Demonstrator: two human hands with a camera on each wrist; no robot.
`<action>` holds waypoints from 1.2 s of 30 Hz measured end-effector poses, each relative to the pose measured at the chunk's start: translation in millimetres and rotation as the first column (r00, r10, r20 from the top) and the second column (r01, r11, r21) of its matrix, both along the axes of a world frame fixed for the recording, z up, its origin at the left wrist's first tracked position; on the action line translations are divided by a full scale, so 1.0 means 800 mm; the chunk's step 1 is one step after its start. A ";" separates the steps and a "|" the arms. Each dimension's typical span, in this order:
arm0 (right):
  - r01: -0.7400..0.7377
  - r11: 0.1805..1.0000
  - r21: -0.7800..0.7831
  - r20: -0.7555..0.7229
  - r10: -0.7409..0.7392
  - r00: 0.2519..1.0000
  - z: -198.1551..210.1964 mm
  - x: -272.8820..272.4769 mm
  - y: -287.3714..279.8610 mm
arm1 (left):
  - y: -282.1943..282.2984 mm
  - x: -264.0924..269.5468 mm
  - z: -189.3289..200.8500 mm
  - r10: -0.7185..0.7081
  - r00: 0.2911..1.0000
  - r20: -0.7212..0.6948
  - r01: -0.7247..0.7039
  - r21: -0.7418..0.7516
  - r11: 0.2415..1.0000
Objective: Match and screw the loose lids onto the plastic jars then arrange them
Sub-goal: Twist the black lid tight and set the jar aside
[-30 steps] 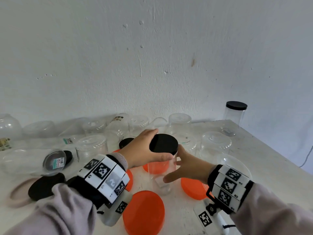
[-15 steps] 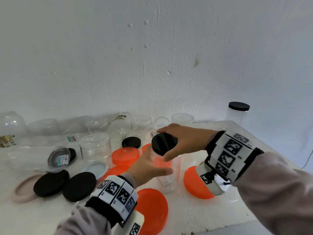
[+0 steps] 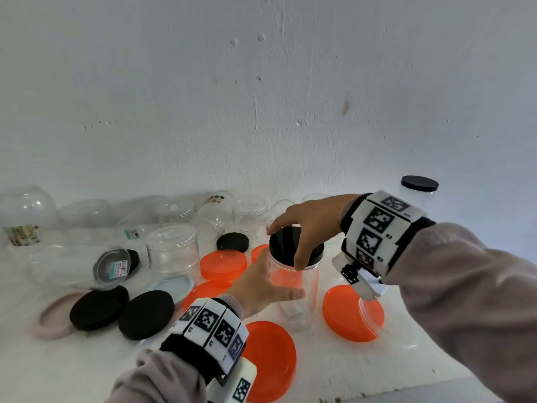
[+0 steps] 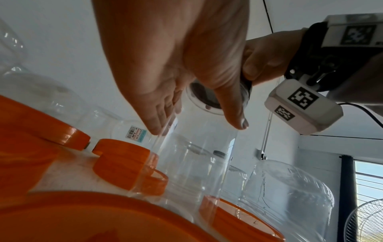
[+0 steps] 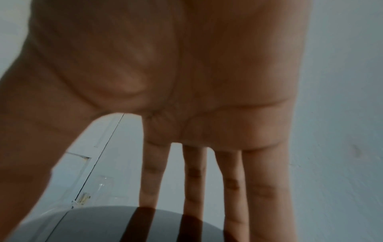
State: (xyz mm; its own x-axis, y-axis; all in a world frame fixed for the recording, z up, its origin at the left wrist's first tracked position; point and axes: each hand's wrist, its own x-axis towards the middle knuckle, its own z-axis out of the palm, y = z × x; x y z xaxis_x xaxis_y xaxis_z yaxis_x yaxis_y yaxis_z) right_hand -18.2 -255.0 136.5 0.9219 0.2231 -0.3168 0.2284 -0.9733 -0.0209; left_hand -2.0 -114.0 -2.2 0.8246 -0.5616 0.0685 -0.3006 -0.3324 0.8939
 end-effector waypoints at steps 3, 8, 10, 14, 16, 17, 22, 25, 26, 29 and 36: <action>-0.027 1.000 -0.009 -0.027 0.026 0.999 0.003 0.001 0.001 | 0.000 -0.001 0.000 0.000 1.000 -0.014 0.000 -0.015 1.000; -0.065 0.998 -0.005 -0.068 0.065 0.996 0.005 0.002 0.000 | 0.000 0.000 0.000 0.006 1.000 -0.013 -0.006 -0.006 1.000; -0.072 0.997 0.006 -0.076 0.072 0.995 0.006 0.002 -0.002 | 0.000 0.000 -0.001 0.007 1.000 -0.009 -0.007 0.005 1.000; -0.074 0.996 0.040 -0.087 0.077 0.993 0.006 0.004 -0.004 | 0.001 0.000 -0.001 0.007 1.000 -0.018 -0.007 0.008 1.000; -0.073 0.996 0.047 -0.089 0.077 0.993 0.007 0.005 -0.005 | 0.000 0.001 -0.001 0.010 1.000 -0.020 -0.010 0.011 1.000; -0.070 0.996 0.046 -0.086 0.074 0.994 0.007 0.006 -0.005 | 0.001 0.001 -0.001 0.013 1.000 -0.019 -0.012 0.015 1.000; 0.005 0.999 0.043 -0.057 -0.002 0.998 0.004 0.008 -0.005 | 0.000 0.001 -0.002 0.023 1.000 -0.021 -0.023 0.028 0.999; 0.030 0.998 0.054 -0.035 -0.028 0.999 0.001 0.008 -0.004 | 0.000 0.001 -0.001 0.035 0.999 -0.026 -0.034 0.040 0.999; 0.032 0.998 0.054 -0.027 -0.030 0.999 0.001 0.007 -0.003 | 0.001 0.000 -0.001 0.039 0.999 -0.027 -0.038 0.041 0.998; 0.036 0.997 0.062 -0.010 -0.035 0.999 0.001 0.005 -0.002 | 0.000 0.000 0.000 0.046 0.999 -0.022 -0.045 0.053 0.998; 0.030 0.999 0.045 0.019 -0.031 0.999 -0.001 0.002 -0.003 | -0.002 0.000 0.004 0.037 0.999 -0.007 -0.037 0.073 0.997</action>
